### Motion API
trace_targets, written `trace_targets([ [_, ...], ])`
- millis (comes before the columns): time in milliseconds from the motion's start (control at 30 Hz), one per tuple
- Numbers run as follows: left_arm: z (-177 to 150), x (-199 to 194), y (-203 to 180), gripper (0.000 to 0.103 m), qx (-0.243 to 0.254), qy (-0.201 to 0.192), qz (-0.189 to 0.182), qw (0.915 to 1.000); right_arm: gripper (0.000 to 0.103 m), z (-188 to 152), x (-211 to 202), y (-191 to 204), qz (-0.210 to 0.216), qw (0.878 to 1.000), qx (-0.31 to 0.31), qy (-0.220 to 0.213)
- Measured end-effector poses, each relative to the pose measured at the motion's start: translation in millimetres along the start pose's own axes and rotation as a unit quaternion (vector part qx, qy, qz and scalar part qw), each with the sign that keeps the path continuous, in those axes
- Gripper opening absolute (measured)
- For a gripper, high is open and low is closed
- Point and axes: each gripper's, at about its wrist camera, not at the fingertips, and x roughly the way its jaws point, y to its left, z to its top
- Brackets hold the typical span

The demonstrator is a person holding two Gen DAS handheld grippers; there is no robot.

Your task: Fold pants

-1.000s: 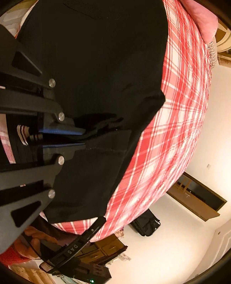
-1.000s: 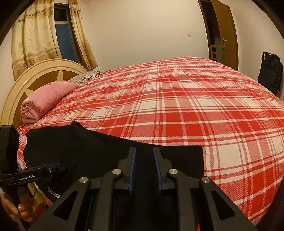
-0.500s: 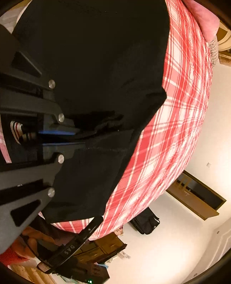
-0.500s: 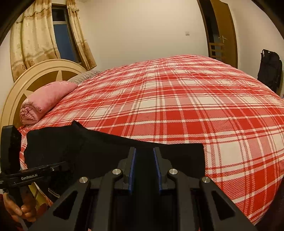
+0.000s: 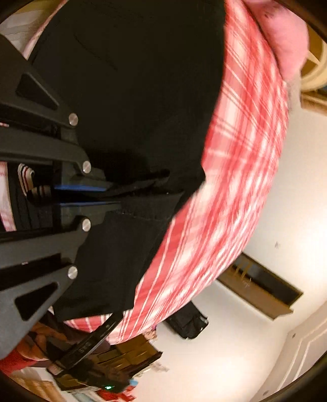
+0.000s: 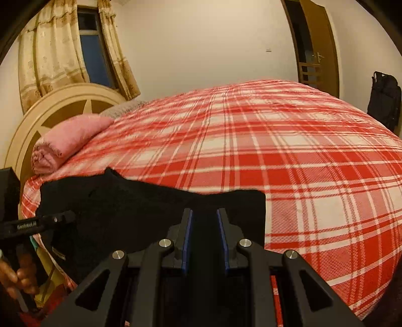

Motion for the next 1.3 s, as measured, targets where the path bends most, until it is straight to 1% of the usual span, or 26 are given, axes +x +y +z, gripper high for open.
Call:
trace_targets([
  [100,-6.2,9.9,-0.4,0.006,0.011,0.011,0.013,0.9998,0.021,-9.1,15.4,-1.5,-0.003,1.0,0.001,0.031],
  [167,-10.5,13.1,-2.3,0.007,0.02,0.015,0.026,0.9993,0.021,-9.4,13.7,-2.3,-0.002,1.0,0.002,0.025],
  [233,-11.8,14.8,-5.7,0.007,0.025,0.017,0.034,0.9989,0.021,-5.0,8.8,-3.5,-0.008,1.0,-0.001,0.008],
  [300,-12.7,11.9,-1.4,0.012,0.023,0.02,0.043,0.9986,0.021,-2.1,8.8,-7.7,-0.021,1.0,0.002,-0.002],
  [400,-13.0,12.0,1.1,0.018,0.022,0.025,0.062,0.9975,0.021,-1.7,25.7,-18.2,-0.028,1.0,0.008,0.01],
  [467,-12.6,12.8,-1.6,0.018,0.028,0.028,0.075,0.9964,0.021,-4.2,29.7,-15.7,-0.034,0.999,-0.01,-0.004],
  [533,-12.7,13.3,-5.1,0.019,0.034,0.03,0.088,0.995,0.021,-3.4,30.8,-11.2,-0.047,0.999,-0.022,-0.001],
  [600,-12.1,13.9,-9.4,0.019,0.042,0.034,0.104,0.9931,0.021,-0.6,31.7,-9.7,-0.051,0.998,-0.027,0.01],
  [667,-12.8,12.9,-10.4,0.019,0.043,0.036,0.11,0.9923,0.021,4.8,28.2,-11.4,-0.045,0.999,-0.013,0.023],
  [700,-13.0,12.2,-10.9,0.019,0.043,0.036,0.112,0.9922,0.021,7.4,22.1,-13.4,-0.036,0.999,0.002,0.015],
  [733,-13.0,11.7,-11.3,0.019,0.043,0.038,0.114,0.9918,0.021,9.8,15.3,-15.7,-0.029,0.999,0.014,-0.003],
  [800,-13.4,10.6,-11.8,0.019,0.045,0.039,0.117,0.9914,0.022,12.5,13.0,-16.8,-0.045,0.999,0.009,-0.014],
  [833,-13.4,10.2,-11.9,0.019,0.045,0.039,0.118,0.9912,0.024,13.4,17.4,-17.5,-0.053,0.999,0.005,-0.008],
  [867,-13.8,9.5,-12.1,0.019,0.047,0.04,0.12,0.9909,0.024,12.4,26.1,-20.5,-0.059,0.998,0.004,0.011],
  [900,-13.6,10.3,-12.8,0.019,0.048,0.039,0.122,0.9906,0.024,10.1,34.3,-23.3,-0.055,0.998,0.004,0.024],
  [933,-13.0,11.6,-15.0,0.019,0.051,0.039,0.125,0.9901,0.024,8.7,32.4,-23.3,-0.055,0.998,0.001,0.007],
  [1033,-14.3,7.9,-14.8,0.022,0.051,0.04,0.131,0.9892,0.024,7.3,31.3,-24.2,-0.053,0.998,0.012,0.007],
  [1067,-12.7,8.3,-15.4,0.024,0.05,0.04,0.135,0.9888,0.024,8.5,29.7,-26.7,-0.047,0.999,0.024,0.012],
  [1100,-10.7,6.1,-12.6,0.026,0.047,0.039,0.138,0.9885,0.024,10.7,25.4,-30.9,-0.038,0.998,0.049,0.016],
  [1133,-8.6,1.6,-7.4,0.028,0.042,0.036,0.138,0.9889,0.024,12.0,19.2,-33.8,-0.03,0.997,0.071,0.012],
  [1167,-6.3,-4.8,-1.1,0.033,0.036,0.032,0.139,0.9891,0.024,13.2,11.8,-33.5,-0.026,0.996,0.08,0.0],
  [1200,-5.6,-10.8,3.4,0.041,0.032,0.026,0.141,0.9891,0.024,14.7,6.4,-29.2,-0.024,0.997,0.077,-0.011],
  [1233,-1.9,-24.0,13.7,0.046,0.026,0.009,0.153,0.9878,0.024,17.6,-1.4,-19.9,-0.019,0.998,0.06,-0.025],
  [1300,2.8,-47.6,34.4,0.069,0.011,-0.024,0.183,0.9828,0.025,22.9,-8.9,2.3,0.002,0.999,0.023,-0.037],
])
